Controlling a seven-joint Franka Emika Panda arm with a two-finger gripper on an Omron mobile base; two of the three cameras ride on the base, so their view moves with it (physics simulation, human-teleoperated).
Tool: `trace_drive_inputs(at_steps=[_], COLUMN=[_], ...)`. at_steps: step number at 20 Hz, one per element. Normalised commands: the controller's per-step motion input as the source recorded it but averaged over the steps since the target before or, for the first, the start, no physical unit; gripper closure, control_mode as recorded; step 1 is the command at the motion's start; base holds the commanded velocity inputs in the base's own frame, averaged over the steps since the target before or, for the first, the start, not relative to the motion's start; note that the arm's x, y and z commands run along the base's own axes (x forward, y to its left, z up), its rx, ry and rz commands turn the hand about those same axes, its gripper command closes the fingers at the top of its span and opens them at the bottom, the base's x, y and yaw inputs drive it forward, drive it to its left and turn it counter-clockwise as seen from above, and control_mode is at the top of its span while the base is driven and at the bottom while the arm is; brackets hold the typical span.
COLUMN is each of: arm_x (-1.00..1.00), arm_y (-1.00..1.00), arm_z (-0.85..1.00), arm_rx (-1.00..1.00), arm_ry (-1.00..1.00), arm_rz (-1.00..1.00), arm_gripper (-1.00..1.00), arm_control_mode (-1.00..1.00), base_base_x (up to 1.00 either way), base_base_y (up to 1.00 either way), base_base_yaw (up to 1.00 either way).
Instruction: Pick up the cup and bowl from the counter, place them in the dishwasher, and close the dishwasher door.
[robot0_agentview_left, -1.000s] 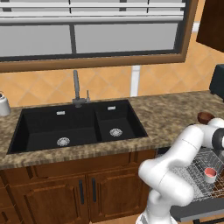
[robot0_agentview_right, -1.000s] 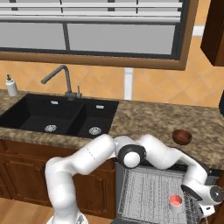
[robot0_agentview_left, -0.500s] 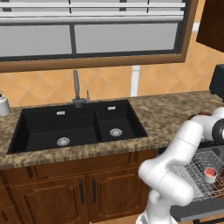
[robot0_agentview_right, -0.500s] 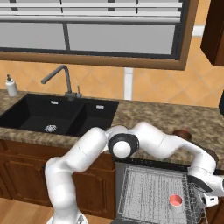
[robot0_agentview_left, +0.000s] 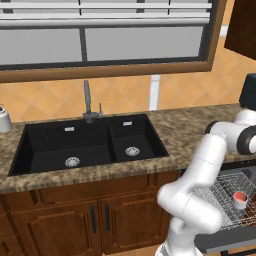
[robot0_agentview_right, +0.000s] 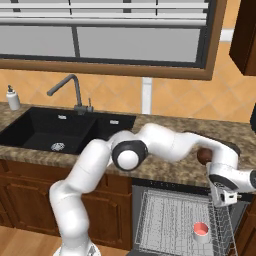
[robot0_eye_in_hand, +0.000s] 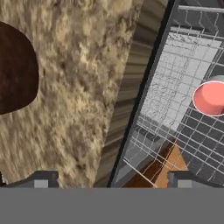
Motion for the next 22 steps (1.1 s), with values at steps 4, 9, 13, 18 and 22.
trace_drive_inputs(at_steps=[4, 9, 13, 18, 22], arm_x=[1.00, 0.77, 0.57, 0.55, 0.50], arm_y=[0.07, 0.00, 0.00, -0.21, -0.38], arm_z=[0.31, 0.20, 0.13, -0.04, -0.17], arm_rx=[0.02, 0.01, 0.01, 0.00, 0.00], arm_ry=[0.00, 0.00, 0.02, 0.11, 0.15], arm_rz=[0.00, 0.00, -0.01, -0.09, -0.13], arm_gripper=[-1.00, -1.00, -1.00, -1.00, -1.00], arm_control_mode=[-1.00, -1.00, -1.00, -1.00, -1.00], base_base_x=[0.00, 0.00, 0.00, 0.00, 0.00], base_base_y=[0.00, 0.00, 0.00, 0.00, 0.00], base_base_yaw=[0.00, 0.00, 0.00, 0.00, 0.00])
